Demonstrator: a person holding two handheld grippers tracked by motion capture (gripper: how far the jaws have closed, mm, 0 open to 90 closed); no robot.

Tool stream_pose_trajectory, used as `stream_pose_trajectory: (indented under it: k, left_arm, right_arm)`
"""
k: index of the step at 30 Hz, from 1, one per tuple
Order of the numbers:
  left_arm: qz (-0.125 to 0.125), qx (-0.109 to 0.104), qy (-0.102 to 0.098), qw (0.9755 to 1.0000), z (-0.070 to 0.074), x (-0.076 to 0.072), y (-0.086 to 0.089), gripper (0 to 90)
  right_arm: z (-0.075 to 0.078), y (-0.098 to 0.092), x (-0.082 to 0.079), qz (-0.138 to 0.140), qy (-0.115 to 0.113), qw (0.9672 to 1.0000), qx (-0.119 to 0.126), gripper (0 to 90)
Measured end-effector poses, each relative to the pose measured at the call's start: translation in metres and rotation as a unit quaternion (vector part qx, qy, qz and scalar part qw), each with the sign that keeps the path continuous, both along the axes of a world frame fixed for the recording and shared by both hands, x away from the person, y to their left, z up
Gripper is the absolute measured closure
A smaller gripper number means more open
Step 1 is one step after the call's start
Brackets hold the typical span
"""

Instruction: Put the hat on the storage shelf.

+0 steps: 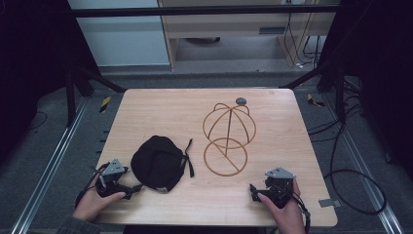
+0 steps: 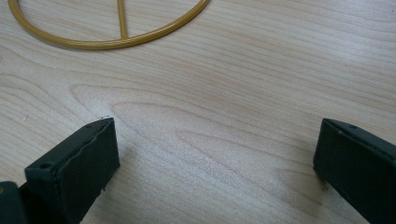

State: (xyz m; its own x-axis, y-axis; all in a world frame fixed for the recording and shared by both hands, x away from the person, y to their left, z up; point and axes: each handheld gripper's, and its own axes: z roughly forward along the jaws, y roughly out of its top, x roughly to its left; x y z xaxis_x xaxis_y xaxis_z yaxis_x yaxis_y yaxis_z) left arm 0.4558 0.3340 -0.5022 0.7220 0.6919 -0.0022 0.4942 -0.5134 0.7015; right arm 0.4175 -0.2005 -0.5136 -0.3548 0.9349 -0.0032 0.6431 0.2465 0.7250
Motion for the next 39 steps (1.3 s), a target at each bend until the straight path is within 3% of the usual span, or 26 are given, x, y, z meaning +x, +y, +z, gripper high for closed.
stream_pose_trajectory:
  k: [9, 17, 20, 23, 30, 32, 36, 37, 39]
  left_arm:
    - [-0.016, -0.005, -0.019, 0.9997, 0.010, -0.012, -0.004, 3.1]
    - [-0.019, -0.040, -0.031, 0.9985, 0.024, -0.019, -0.008, 3.1]
    - [-0.022, -0.033, -0.043, 0.9983, 0.037, -0.020, -0.015, 3.1]
    - [-0.024, -0.028, -0.043, 0.9984, 0.042, -0.018, -0.018, 3.3]
    - [-0.050, 0.005, -0.031, 0.9983, 0.059, -0.011, -0.033, 3.3]
    - [-0.058, 0.031, -0.026, 0.9975, 0.068, -0.004, -0.040, 3.3]
    - [-0.065, 0.054, -0.018, 0.9963, 0.075, 0.003, -0.048, 3.5]
    - [-0.070, 0.072, -0.015, 0.9948, 0.080, 0.007, -0.054, 3.6]
    - [-0.071, 0.077, -0.015, 0.9944, 0.083, 0.010, -0.056, 3.8]
  right_arm:
    - [0.000, 0.000, 0.000, 0.000, 0.000, 1.0000, 0.000, 0.4]
    - [0.000, 0.000, 0.000, 0.000, 0.000, 1.0000, 0.000, 0.4]
    - [0.000, 0.000, 0.000, 0.001, 0.000, 1.0000, 0.000, 0.4]
    - [0.000, 0.000, 0.000, 0.001, 0.000, 1.0000, 0.000, 0.4]
    - [0.000, 0.000, 0.000, 0.002, 0.000, 1.0000, -0.001, 0.4]
    - [0.000, 0.000, 0.000, 0.002, 0.000, 1.0000, -0.001, 0.4]
    - [0.000, 0.000, 0.000, 0.001, 0.000, 1.0000, 0.000, 0.4]
    - [0.000, 0.000, 0.000, 0.001, -0.001, 1.0000, -0.001, 0.4]
    - [0.000, 0.000, 0.000, 0.002, -0.001, 1.0000, -0.001, 0.4]
